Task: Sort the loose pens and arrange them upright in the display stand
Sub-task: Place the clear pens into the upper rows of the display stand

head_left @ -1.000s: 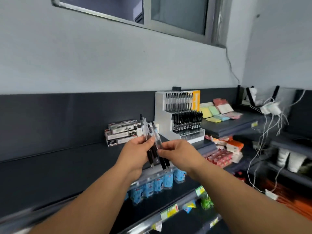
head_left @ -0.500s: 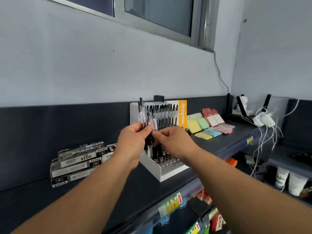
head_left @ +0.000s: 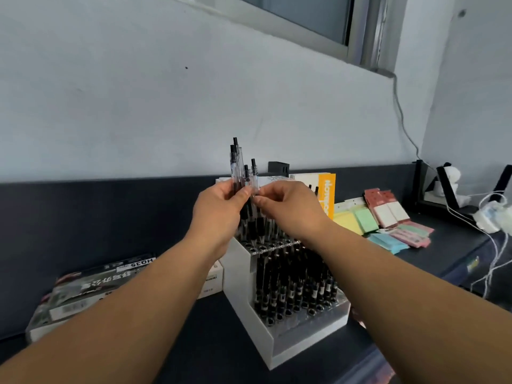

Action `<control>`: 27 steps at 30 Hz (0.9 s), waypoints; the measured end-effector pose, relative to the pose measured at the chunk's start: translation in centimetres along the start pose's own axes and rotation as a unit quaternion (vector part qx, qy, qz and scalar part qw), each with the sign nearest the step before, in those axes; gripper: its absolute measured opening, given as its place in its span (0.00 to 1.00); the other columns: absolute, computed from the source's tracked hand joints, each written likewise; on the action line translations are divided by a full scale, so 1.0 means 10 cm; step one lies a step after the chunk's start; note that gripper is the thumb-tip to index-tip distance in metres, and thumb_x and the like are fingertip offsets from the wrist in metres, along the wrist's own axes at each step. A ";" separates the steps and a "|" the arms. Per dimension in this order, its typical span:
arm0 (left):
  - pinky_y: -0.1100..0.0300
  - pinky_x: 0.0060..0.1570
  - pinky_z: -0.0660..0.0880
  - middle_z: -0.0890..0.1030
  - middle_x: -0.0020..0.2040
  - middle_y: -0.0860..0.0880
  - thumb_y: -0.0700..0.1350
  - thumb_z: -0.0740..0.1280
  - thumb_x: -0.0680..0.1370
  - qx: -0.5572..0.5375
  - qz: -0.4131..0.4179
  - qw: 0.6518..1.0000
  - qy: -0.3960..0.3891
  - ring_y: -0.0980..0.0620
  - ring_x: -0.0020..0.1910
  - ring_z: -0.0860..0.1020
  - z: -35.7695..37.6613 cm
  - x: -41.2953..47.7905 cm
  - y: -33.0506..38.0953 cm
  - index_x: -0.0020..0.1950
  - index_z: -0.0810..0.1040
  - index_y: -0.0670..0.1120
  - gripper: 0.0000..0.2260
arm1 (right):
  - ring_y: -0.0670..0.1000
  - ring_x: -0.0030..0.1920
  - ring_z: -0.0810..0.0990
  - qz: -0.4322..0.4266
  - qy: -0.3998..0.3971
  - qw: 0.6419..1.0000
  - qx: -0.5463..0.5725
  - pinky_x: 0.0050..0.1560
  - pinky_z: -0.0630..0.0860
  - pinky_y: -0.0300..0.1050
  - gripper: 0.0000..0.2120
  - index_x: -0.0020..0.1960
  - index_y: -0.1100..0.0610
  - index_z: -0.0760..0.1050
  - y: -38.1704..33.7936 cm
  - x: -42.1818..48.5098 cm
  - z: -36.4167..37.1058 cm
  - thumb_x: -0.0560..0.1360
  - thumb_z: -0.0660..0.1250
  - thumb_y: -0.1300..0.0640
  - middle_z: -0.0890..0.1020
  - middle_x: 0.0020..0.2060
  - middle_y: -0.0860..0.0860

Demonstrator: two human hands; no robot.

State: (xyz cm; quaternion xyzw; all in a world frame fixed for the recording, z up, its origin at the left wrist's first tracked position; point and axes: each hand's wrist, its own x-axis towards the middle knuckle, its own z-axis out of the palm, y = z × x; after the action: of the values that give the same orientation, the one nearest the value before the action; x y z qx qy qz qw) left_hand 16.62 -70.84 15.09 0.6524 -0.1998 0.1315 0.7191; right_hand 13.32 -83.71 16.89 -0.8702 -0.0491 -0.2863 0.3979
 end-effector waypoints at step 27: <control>0.51 0.61 0.76 0.83 0.55 0.50 0.47 0.70 0.76 0.092 -0.002 0.991 0.101 0.53 0.56 0.80 0.04 -0.02 -0.28 0.63 0.78 0.45 0.16 | 0.54 0.42 0.81 -0.034 -0.122 0.959 -0.255 0.44 0.80 0.48 0.09 0.46 0.56 0.80 0.33 0.16 0.19 0.76 0.65 0.52 0.80 0.39 0.52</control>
State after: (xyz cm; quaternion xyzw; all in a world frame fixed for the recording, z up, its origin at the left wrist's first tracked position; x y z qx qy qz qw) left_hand 17.61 -71.50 12.57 0.6994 -0.1119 0.2125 0.6732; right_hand 16.54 -84.87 14.56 -0.9689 -0.0526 -0.1945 0.1437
